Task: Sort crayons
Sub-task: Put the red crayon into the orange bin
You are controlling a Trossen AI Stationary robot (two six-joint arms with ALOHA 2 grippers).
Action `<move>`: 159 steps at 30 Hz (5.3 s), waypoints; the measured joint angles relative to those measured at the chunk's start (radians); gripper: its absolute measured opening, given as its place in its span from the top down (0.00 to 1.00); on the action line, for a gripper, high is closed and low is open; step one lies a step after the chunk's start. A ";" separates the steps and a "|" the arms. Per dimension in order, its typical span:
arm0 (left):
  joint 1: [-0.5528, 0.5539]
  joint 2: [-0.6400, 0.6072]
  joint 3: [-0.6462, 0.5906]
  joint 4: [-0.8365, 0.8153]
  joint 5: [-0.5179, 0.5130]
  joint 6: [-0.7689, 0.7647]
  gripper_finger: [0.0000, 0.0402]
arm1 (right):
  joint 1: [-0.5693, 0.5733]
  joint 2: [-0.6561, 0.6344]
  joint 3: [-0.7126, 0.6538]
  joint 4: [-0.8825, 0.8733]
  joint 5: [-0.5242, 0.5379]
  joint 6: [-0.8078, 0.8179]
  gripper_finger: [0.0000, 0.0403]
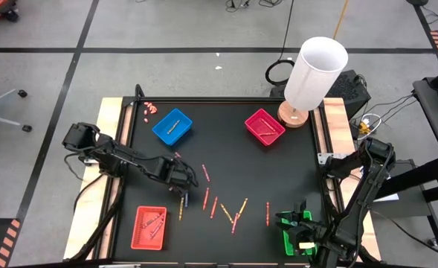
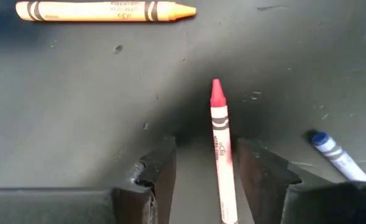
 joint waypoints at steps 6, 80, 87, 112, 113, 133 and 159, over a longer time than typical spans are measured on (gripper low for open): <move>-0.002 -0.005 -0.045 0.063 0.000 -0.037 0.60 | 0.000 0.000 0.000 0.000 0.000 0.000 0.70; -0.304 -0.214 -0.005 0.300 -0.347 0.058 0.98 | 0.000 0.000 0.000 0.003 0.002 -0.004 0.70; -0.351 -0.215 -0.005 0.478 -0.450 0.391 0.98 | 0.000 0.000 0.000 0.003 0.003 -0.004 0.70; -0.352 -0.215 -0.004 0.624 -0.432 0.970 0.98 | 0.000 0.000 0.000 0.003 0.003 -0.004 0.70; -0.352 -0.215 -0.004 0.626 -0.432 0.970 0.98 | 0.000 0.000 0.000 0.003 0.003 -0.004 0.70; -0.352 -0.215 -0.004 0.621 -0.430 0.812 0.98 | 0.000 0.000 0.000 0.003 0.003 -0.004 0.70; -0.352 -0.214 -0.004 0.623 -0.386 0.397 0.98 | 0.000 0.000 0.000 0.003 0.003 -0.004 0.70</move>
